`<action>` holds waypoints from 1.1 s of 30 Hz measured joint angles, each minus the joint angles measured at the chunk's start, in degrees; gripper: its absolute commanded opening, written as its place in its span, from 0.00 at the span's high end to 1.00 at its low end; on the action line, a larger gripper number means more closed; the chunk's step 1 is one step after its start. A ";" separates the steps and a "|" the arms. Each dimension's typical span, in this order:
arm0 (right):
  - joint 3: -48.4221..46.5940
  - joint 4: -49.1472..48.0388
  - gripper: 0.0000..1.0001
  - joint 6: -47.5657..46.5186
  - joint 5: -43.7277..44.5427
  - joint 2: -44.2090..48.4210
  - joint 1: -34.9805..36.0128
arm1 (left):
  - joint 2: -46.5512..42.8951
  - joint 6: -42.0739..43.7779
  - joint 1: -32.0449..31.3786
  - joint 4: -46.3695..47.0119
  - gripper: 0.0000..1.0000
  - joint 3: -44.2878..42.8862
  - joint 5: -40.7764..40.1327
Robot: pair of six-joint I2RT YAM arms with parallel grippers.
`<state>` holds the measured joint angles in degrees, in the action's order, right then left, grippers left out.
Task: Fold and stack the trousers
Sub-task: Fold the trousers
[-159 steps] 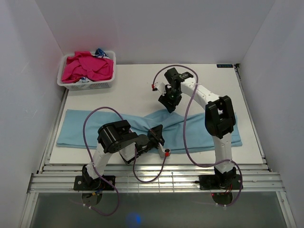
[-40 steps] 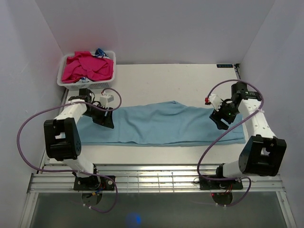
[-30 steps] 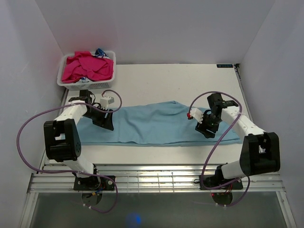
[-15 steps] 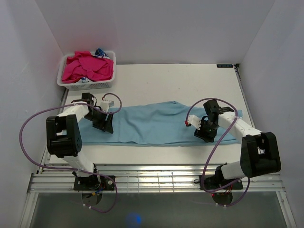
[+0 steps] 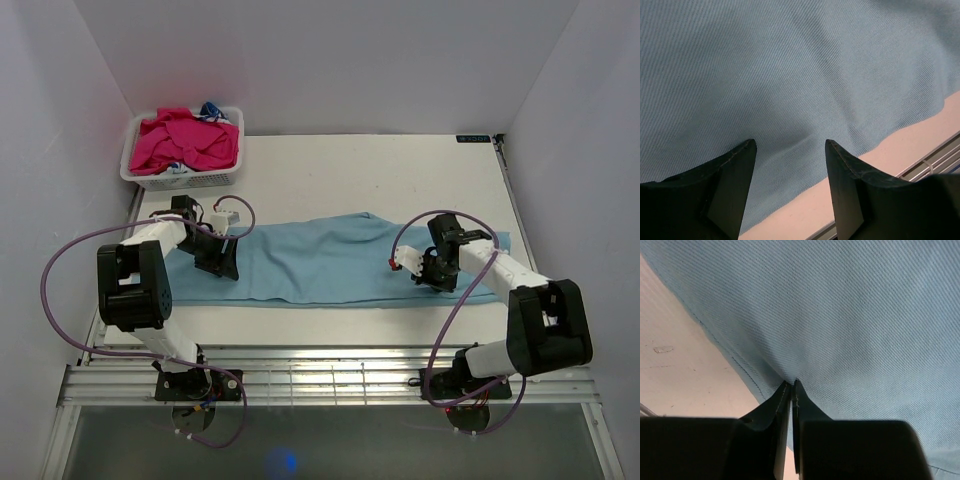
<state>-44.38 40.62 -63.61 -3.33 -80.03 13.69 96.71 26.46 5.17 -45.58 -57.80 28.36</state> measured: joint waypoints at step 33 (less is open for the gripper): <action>-13.79 12.52 0.56 -5.81 0.44 2.21 -33.27 | 2.21 -1.29 1.46 -1.33 0.32 -1.70 1.01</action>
<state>-58.17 53.15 -69.43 -2.90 -77.82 -19.57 98.91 25.17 6.63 -46.92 -59.51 29.36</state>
